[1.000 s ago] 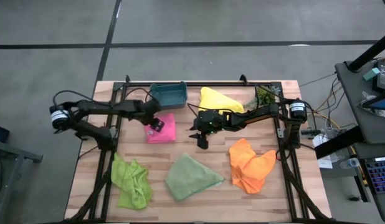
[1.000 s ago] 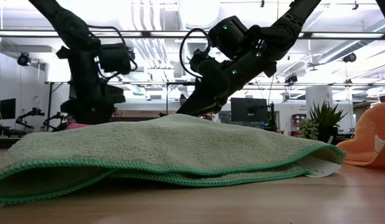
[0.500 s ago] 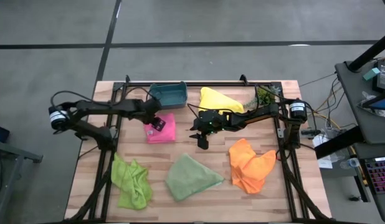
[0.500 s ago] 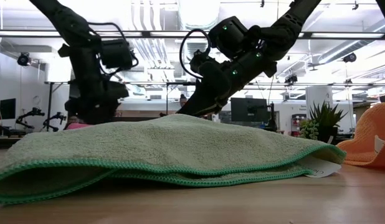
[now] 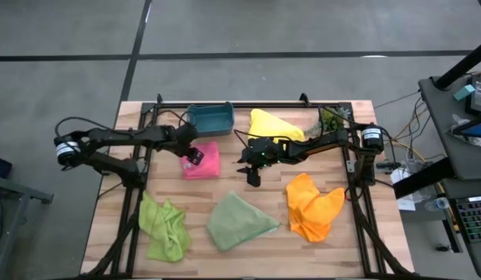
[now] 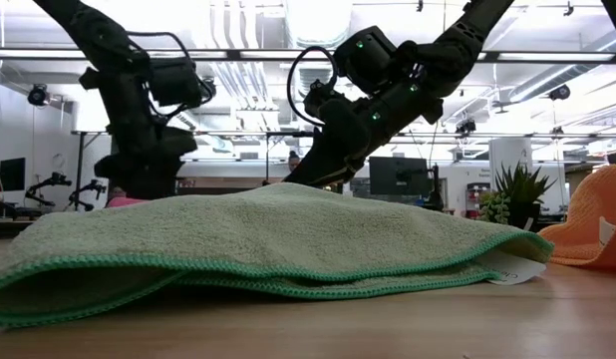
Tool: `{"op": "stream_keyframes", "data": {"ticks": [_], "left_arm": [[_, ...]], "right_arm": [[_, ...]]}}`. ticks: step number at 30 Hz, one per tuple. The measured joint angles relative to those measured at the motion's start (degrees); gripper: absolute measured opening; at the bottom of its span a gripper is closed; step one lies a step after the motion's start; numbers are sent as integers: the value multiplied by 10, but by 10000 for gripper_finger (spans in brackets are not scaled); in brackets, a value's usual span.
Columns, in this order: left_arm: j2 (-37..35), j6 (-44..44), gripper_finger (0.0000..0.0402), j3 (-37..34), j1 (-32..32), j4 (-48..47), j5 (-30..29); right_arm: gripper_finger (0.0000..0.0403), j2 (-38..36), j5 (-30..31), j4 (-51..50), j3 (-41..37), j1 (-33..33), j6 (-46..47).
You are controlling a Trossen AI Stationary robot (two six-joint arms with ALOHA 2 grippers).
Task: Fold microfiber towels
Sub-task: Fold the pink microfiber towel
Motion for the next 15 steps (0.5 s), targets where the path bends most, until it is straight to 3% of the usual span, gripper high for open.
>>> {"op": "stream_keyframes", "data": {"ticks": [15], "left_arm": [[55,-14,178,-1,0,25,2]], "right_arm": [[164,0,0,0,0,0,-1]]}}
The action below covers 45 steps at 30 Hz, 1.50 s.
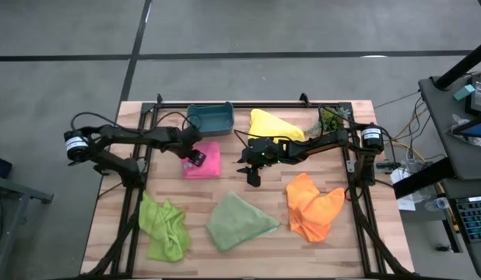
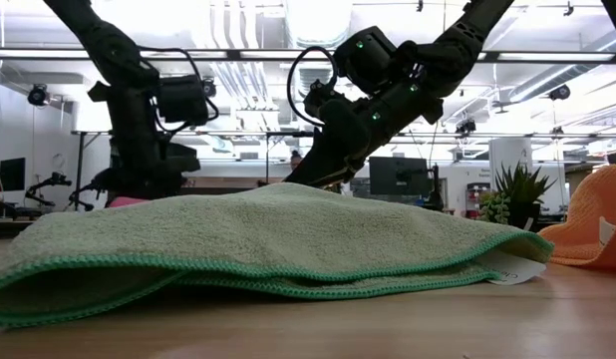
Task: Fold microfiber towels
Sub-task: Fold the pink microfiber towel
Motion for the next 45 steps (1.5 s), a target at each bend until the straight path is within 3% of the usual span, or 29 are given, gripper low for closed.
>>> {"op": "stream_keyframes", "data": {"ticks": [25,29,34,38,45], "left_arm": [[-7,11,172,14,-1,34,3],[-7,19,127,16,-1,33,3],[-7,19,18,16,-6,28,3],[-14,16,4,17,-9,18,1],[-57,17,1,49,-9,-94,-19]], "right_arm": [[164,0,0,0,-1,0,-1],[164,0,0,0,-1,0,-2],[164,0,0,0,-1,0,-6],[164,0,0,0,-1,0,-6],[164,0,0,0,-2,0,-6]]}}
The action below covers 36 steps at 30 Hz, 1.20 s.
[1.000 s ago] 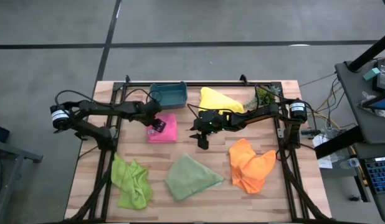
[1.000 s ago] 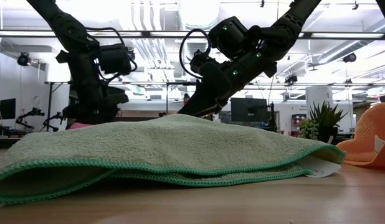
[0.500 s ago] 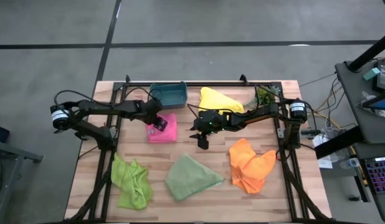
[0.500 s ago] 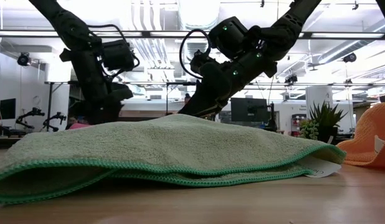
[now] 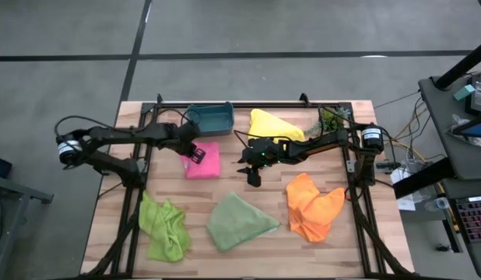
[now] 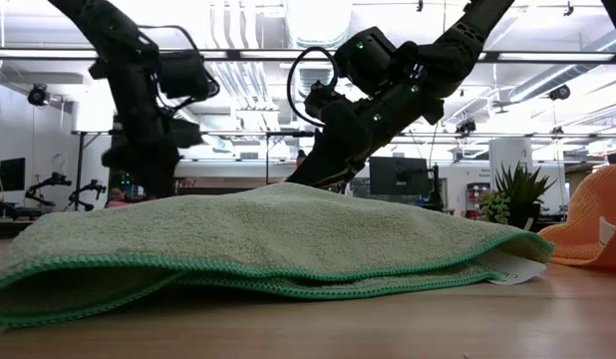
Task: Fold microfiber towels
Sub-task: Fold the pink microfiber towel
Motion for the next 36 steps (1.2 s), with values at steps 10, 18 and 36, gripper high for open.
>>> {"op": "stream_keyframes", "data": {"ticks": [10,18,36], "left_arm": [[-6,4,0,-8,0,-45,-24],[31,-16,6,-28,1,-42,-79],[5,-11,143,6,1,-185,-95]], "right_arm": [[164,0,0,2,0,0,1],[164,0,0,2,0,0,2],[164,0,0,2,0,0,2]]}}
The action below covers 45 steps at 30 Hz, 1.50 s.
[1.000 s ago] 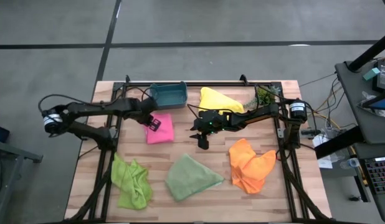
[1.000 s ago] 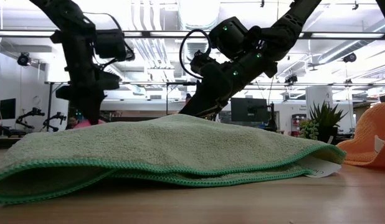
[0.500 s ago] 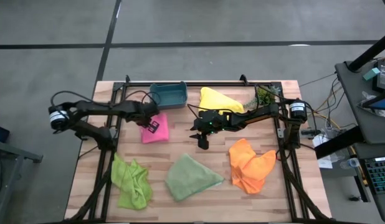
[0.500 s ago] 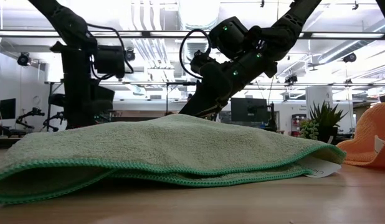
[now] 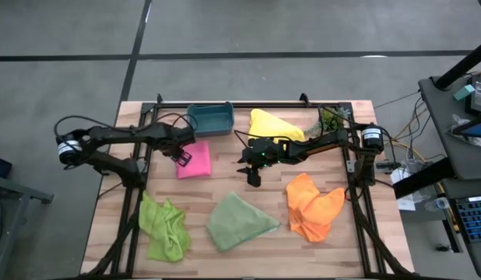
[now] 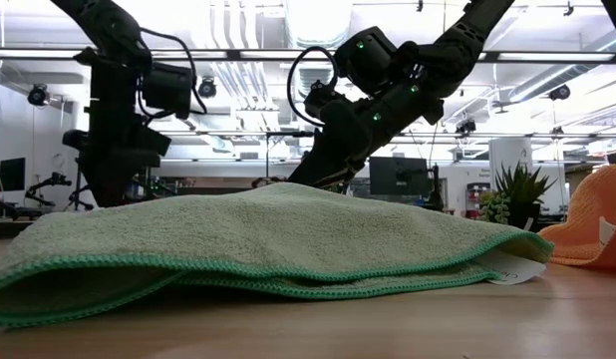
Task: Fold microfiber towels
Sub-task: Fold the pink microfiber towel
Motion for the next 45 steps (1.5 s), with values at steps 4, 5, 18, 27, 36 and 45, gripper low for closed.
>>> {"op": "stream_keyframes", "data": {"ticks": [4,5,18,27,36,45], "left_arm": [[-5,23,143,0,-1,1,39],[-5,25,143,0,-1,2,48],[-4,72,143,-2,0,94,58],[-3,40,143,-4,2,77,8],[-3,39,142,-43,1,118,14],[-3,41,20,-44,1,119,15]], "right_arm": [[164,0,0,0,0,0,0],[164,0,0,0,0,0,0],[164,0,0,0,-1,0,0],[164,0,0,0,-1,0,0],[164,0,0,0,-2,0,0],[164,0,0,0,-2,0,0]]}}
